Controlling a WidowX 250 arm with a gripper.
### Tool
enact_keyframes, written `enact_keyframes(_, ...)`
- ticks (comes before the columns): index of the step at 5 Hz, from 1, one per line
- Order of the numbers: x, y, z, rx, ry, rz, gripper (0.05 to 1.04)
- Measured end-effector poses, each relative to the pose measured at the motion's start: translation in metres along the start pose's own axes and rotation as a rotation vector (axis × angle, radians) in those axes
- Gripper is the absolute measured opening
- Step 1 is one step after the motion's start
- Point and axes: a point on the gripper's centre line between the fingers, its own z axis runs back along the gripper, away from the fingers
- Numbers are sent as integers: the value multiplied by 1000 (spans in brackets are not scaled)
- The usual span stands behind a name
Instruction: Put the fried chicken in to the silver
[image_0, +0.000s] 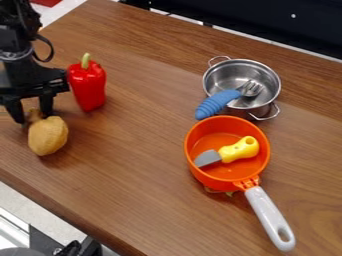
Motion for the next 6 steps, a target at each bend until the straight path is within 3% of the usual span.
enact_keyframes(1,-2,8,0,8,25,-5,219)
enact_keyframes(3,-5,18,5,-32,114,-24,194)
enact_keyframes(5,-11,4,50,-117,196,-35,194)
enact_keyframes(6,-25,-19,73,-179,211,-60,194)
